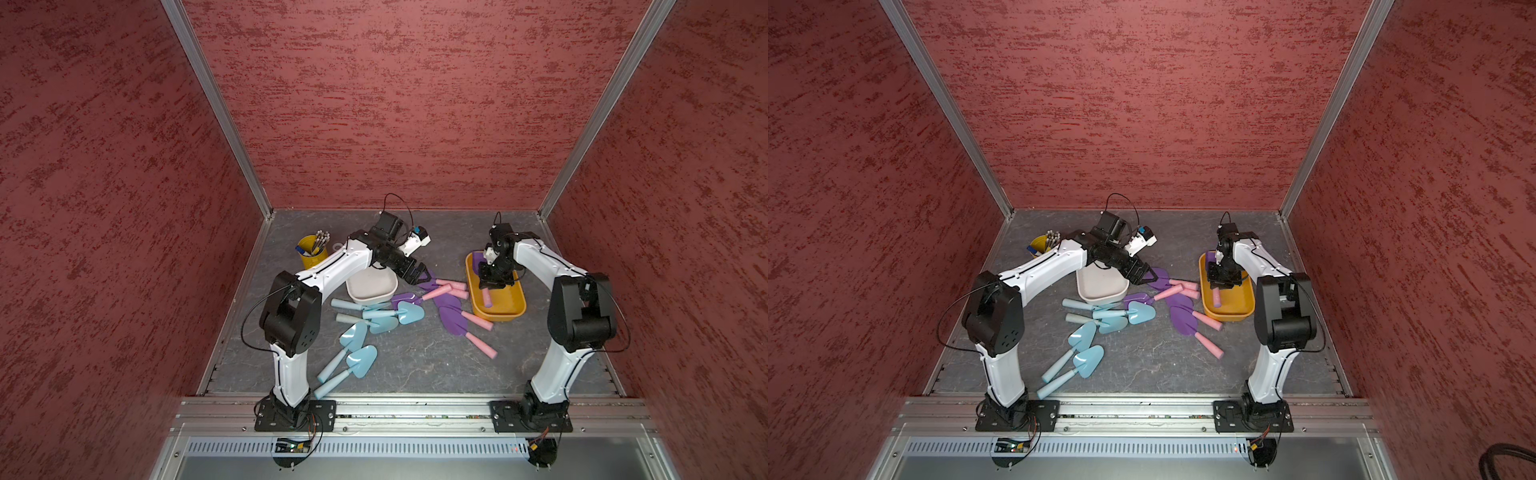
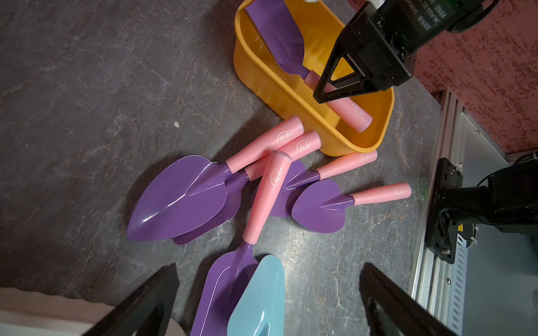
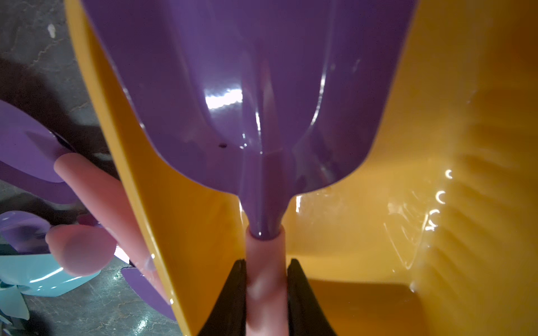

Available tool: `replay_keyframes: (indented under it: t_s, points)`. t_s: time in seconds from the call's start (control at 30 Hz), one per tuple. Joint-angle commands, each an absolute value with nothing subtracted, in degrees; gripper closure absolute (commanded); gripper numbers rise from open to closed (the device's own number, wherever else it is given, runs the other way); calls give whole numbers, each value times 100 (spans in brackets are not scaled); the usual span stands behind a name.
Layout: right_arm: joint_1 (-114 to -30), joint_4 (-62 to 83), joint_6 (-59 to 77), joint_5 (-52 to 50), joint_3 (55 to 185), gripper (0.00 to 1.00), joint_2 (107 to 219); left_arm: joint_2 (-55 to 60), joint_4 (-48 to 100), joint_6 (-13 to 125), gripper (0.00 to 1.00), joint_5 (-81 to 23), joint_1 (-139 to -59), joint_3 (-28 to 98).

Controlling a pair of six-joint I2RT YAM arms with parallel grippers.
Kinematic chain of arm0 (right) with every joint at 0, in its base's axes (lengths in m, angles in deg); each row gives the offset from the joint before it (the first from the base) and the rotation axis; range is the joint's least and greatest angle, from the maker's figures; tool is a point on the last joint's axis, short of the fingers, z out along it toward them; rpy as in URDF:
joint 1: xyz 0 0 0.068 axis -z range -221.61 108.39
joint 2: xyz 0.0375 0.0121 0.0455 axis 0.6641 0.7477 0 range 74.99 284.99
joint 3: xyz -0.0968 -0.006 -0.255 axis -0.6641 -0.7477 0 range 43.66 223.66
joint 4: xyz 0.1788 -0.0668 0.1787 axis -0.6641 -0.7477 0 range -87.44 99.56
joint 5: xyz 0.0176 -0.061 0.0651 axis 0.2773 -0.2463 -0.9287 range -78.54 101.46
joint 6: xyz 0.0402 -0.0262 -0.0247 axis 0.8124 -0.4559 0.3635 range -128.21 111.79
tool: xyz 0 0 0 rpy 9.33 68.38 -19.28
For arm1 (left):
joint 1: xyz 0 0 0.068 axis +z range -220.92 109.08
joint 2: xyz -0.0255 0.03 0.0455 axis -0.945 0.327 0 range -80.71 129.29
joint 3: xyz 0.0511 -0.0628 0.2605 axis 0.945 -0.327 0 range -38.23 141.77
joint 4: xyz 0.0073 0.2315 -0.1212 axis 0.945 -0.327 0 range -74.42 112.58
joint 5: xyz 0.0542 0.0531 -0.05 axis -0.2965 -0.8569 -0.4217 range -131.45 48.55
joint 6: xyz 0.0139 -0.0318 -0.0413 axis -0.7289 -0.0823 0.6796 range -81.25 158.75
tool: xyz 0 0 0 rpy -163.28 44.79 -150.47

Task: Sort the small shovels by color and place them into the storage box
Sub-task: Place the shovel in the storage box.

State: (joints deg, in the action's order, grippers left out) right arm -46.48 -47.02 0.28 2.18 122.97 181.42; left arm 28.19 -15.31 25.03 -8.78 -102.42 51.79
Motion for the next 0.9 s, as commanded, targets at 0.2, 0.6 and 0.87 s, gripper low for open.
replay_keyframes:
  t_s: [0.2,0.6,0.87]
  points:
    - [-4562,-4304,27,22,12373,100,18319,2953,-1478,2556,0,-853,-10229,5245]
    - [-4564,-4249,84,-149,12273,100,18542,2879,-1533,2530,0,-917,-10245,5204]
    - [-4564,-4374,102,-25,12001,100,18036,2910,-1532,2521,0,-919,-10308,5218]
